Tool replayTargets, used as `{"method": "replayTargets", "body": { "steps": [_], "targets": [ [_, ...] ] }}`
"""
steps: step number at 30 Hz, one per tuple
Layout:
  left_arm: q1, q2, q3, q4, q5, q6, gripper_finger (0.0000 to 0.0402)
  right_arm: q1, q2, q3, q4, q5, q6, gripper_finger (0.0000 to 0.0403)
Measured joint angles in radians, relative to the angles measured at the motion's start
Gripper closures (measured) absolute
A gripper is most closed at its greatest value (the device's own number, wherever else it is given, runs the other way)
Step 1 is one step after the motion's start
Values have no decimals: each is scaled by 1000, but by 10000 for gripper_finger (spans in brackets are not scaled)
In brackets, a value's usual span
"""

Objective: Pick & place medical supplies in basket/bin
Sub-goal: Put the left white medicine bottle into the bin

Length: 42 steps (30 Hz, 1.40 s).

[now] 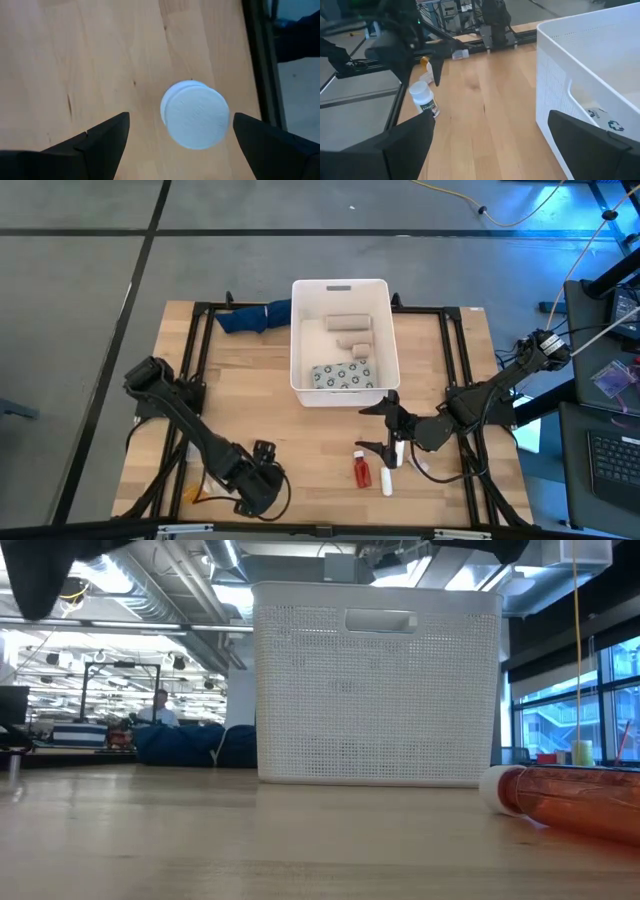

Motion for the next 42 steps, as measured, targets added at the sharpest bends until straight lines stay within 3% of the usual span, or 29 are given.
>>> {"method": "replayTargets", "body": {
  "steps": [20,32,42],
  "targets": [
    [1,35,0,4,2,-16,54,0,0,0,-13,0,-2,15],
    [2,35,-1,3,-99,-83,54,0,0,0,-13,0,-1,15],
    [2,35,-1,3,-86,-116,54,0,0,0,-14,0,0,15]
  ]
}}
